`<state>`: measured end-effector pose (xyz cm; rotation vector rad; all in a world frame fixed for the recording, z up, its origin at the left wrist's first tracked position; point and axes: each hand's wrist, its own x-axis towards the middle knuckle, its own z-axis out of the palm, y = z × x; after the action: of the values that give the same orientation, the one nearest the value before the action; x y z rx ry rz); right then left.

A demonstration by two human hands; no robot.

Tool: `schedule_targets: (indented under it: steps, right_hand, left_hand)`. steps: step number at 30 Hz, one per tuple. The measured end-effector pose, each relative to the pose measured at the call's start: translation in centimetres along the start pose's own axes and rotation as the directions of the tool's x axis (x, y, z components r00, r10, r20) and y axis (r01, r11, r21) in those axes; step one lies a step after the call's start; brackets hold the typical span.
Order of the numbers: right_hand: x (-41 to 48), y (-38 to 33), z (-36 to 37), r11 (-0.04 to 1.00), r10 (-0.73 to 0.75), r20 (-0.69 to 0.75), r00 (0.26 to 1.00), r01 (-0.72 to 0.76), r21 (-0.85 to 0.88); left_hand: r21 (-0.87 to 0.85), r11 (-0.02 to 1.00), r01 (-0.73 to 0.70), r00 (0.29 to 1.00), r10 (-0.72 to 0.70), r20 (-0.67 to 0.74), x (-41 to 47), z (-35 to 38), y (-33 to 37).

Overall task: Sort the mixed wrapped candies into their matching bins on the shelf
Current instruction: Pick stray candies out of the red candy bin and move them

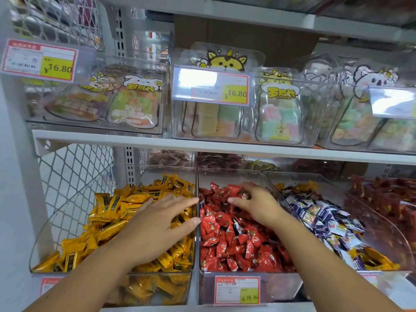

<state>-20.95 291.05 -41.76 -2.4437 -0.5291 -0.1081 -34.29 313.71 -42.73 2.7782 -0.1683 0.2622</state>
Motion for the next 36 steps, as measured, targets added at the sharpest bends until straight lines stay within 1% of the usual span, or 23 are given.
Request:
schedule_targets:
  steps: [2, 4, 7, 10, 12, 14, 18, 20, 21, 23, 25, 27, 28, 29, 30, 31, 32, 34, 35, 36]
  right_hand:
    - [-0.5, -0.3, -0.8, 0.997, -0.024, 0.133, 0.991, 0.034, -0.075]
    - [-1.0, -0.4, -1.8, 0.997, -0.004, 0.255, 0.967, 0.022, -0.068]
    - [-1.1, -0.1, -3.3, 0.996, 0.04, 0.284, 0.958, -0.016, -0.089]
    - [-1.3, -0.1, -3.6, 0.981, 0.092, 0.294, 0.951, -0.036, -0.191]
    - [-1.3, -0.1, -3.0, 0.969, 0.081, 0.264, 0.961, -0.014, -0.248]
    - [-1.4, -0.1, -2.3, 0.971, 0.05, 0.214, 0.976, 0.002, -0.238]
    - [-1.5, 0.2, -1.9, 0.995, 0.074, 0.165, 0.983, -0.061, -0.078]
    - [-1.8, 0.1, -2.0, 0.994, 0.106, 0.171, 0.98, -0.104, -0.019]
    - [-1.7, 0.0, -2.0, 0.993, 0.121, 0.149, 0.981, -0.121, -0.012]
    - [-1.6, -0.3, -2.2, 0.995, 0.103, 0.066, 0.992, -0.103, -0.002]
    - [-1.5, -1.2, -2.6, 0.997, 0.069, -0.085, 0.994, -0.067, 0.031]
    - [-1.3, -2.7, -2.3, 0.986, 0.037, -0.226, 0.974, 0.001, 0.164]
    - [-1.3, -4.0, -2.0, 0.964, 0.009, -0.253, 0.968, 0.059, 0.26]
    - [-1.3, -5.5, -1.5, 0.928, -0.038, -0.239, 0.97, 0.123, 0.351]
    - [-1.2, -6.9, -1.1, 0.891, -0.091, -0.195, 0.977, 0.167, 0.422]
    - [-1.0, -7.9, -0.7, 0.874, -0.136, -0.144, 0.98, 0.187, 0.448]
    - [-0.6, -8.4, -0.1, 0.877, -0.162, -0.116, 0.98, 0.197, 0.438]
    - [0.1, -7.7, 0.7, 0.937, -0.123, -0.106, 0.987, 0.151, 0.315]
    - [0.4, -6.7, 1.3, 0.968, -0.089, -0.069, 0.994, 0.103, 0.229]
    - [0.5, -5.8, 2.2, 0.987, -0.069, 0.0, 0.998, 0.068, 0.144]
  left_hand:
    - [0.009, 1.0, -0.001, 1.0, 0.001, -0.03, -0.1, 0.0, 0.4]
    - [-0.005, 1.0, -0.014, 0.999, 0.014, -0.042, -0.4, 0.3, 0.5]
    - [0.004, 0.999, -0.032, 0.998, 0.032, -0.046, -1.0, 0.9, 0.5]
    - [0.038, 0.999, -0.03, 0.999, 0.032, -0.037, -1.3, 1.0, 0.4]
    - [0.048, 0.999, -0.017, 0.999, 0.018, -0.037, -1.4, 0.9, 0.4]
    - [0.041, 0.999, -0.016, 0.998, 0.019, -0.058, -1.4, 0.8, 0.5]
    - [0.069, 0.997, -0.037, 0.992, 0.045, -0.121, -1.6, 0.8, 0.6]
    - [0.113, 0.993, -0.041, 0.992, 0.055, -0.115, -1.9, 0.9, 0.6]
    - [0.13, 0.991, -0.042, 0.993, 0.056, -0.107, -2.1, 0.9, 0.6]
    - [0.157, 0.987, -0.042, 0.995, 0.056, -0.087, -2.4, 1.0, 0.6]
    - [0.181, 0.982, -0.045, 0.994, 0.062, -0.087, -2.5, 0.9, 0.7]
    - [0.192, 0.98, -0.05, 0.993, 0.069, -0.094, -2.6, 0.9, 0.8]
    - [0.19, 0.98, -0.051, 0.992, 0.071, -0.1, -2.7, 0.9, 0.7]
    - [0.185, 0.981, -0.054, 0.991, 0.076, -0.114, -2.7, 1.0, 0.8]
    - [0.179, 0.982, -0.058, 0.988, 0.082, -0.129, -2.7, 1.0, 0.8]
    - [0.178, 0.982, -0.061, 0.987, 0.086, -0.138, -2.7, 1.0, 0.8]
    - [0.181, 0.982, -0.063, 0.986, 0.089, -0.142, -2.8, 0.9, 0.9]
    - [0.177, 0.982, -0.063, 0.985, 0.089, -0.146, -3.0, 0.6, 1.2]
    - [0.173, 0.983, -0.06, 0.986, 0.086, -0.142, -3.1, 0.5, 1.4]
    - [0.173, 0.983, -0.065, 0.986, 0.09, -0.142, -3.1, 0.5, 1.4]
